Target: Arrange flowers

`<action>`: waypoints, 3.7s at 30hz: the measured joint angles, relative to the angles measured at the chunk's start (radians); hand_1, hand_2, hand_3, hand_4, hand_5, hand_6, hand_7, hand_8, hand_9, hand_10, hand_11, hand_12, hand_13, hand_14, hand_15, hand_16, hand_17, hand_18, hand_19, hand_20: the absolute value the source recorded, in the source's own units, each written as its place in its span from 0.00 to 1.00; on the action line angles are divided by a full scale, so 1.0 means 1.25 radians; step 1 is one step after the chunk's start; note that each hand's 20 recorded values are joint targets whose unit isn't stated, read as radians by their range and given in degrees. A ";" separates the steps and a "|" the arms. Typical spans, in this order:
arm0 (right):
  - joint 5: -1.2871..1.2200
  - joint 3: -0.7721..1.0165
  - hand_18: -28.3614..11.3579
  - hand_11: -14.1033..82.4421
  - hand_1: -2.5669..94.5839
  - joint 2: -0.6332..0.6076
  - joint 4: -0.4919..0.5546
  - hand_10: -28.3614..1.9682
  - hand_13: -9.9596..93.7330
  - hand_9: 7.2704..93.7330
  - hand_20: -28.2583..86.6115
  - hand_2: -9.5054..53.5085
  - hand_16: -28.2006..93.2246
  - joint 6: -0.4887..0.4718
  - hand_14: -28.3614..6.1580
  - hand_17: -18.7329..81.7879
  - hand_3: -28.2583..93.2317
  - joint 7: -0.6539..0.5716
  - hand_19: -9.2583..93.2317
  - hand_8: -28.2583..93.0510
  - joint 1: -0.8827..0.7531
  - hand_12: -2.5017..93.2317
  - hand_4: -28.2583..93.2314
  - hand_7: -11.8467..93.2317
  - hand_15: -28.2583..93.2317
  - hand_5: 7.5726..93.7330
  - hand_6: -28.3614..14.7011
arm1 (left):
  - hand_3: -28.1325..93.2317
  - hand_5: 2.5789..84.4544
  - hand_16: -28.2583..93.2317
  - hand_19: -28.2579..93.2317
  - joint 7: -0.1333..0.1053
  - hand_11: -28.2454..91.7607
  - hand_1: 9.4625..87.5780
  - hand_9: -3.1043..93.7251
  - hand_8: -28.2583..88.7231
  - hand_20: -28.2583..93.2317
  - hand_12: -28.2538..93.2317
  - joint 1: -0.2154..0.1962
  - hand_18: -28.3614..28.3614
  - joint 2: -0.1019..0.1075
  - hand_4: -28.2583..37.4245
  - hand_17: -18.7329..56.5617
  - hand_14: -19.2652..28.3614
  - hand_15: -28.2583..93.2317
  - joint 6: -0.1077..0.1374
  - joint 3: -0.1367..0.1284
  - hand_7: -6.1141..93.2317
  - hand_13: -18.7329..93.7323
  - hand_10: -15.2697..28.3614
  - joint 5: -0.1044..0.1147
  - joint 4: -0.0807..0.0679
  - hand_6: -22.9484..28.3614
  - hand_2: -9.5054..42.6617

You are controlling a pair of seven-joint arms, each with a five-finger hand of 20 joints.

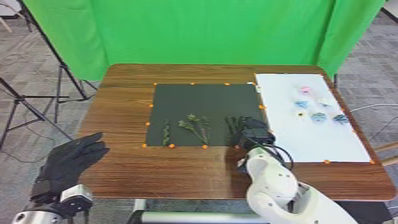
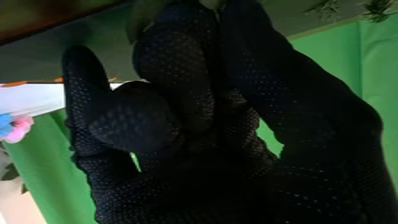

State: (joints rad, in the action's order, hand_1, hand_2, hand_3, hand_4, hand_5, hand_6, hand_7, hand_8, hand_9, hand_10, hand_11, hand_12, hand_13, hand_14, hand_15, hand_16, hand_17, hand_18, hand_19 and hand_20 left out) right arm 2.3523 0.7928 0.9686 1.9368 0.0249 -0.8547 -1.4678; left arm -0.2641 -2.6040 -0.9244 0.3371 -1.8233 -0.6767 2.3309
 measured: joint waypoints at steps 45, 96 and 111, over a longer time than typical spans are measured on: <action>-0.039 -0.015 0.00 0.74 0.34 -0.020 0.054 0.25 0.77 0.71 0.16 0.08 0.43 0.017 0.39 0.46 0.86 0.019 0.95 0.15 -0.005 0.29 0.04 0.47 0.88 0.73 0.45 | 0.89 0.59 0.11 0.74 -0.027 0.57 0.24 0.46 0.16 0.33 0.30 -0.021 0.88 0.022 0.20 0.12 1.00 0.76 0.004 0.006 0.21 0.43 0.89 0.010 -0.001 0.76 0.33; -0.073 -0.014 0.00 0.63 0.17 0.009 0.042 0.00 0.44 0.44 0.25 0.36 0.33 -0.078 0.00 0.22 0.92 0.119 0.76 0.14 0.007 0.27 0.07 0.26 0.88 0.60 0.40 | 0.89 0.59 0.11 0.74 -0.007 0.57 0.24 0.46 0.16 0.33 0.30 -0.003 0.88 0.019 0.21 0.12 1.00 0.76 0.007 0.018 0.21 0.44 0.89 0.008 -0.002 0.76 0.33; -0.049 -0.027 0.00 0.61 0.17 0.005 0.026 0.00 0.43 0.44 0.22 0.34 0.33 -0.060 0.00 0.22 0.91 0.094 0.79 0.14 0.027 0.27 0.07 0.26 0.88 0.59 0.38 | 0.89 0.59 0.11 0.74 -0.007 0.57 0.25 0.47 0.16 0.33 0.30 0.004 0.88 0.026 0.21 0.12 1.00 0.76 0.013 0.024 0.21 0.44 0.89 0.009 -0.002 0.76 0.33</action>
State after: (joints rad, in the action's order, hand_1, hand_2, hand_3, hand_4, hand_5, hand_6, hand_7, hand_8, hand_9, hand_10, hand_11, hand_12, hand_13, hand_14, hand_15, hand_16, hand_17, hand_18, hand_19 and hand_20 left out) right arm 2.2912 0.7590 0.9745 1.9693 -0.0504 -0.7368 -1.4343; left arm -0.2730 -2.5994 -0.8922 0.3529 -1.7933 -0.6649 2.3289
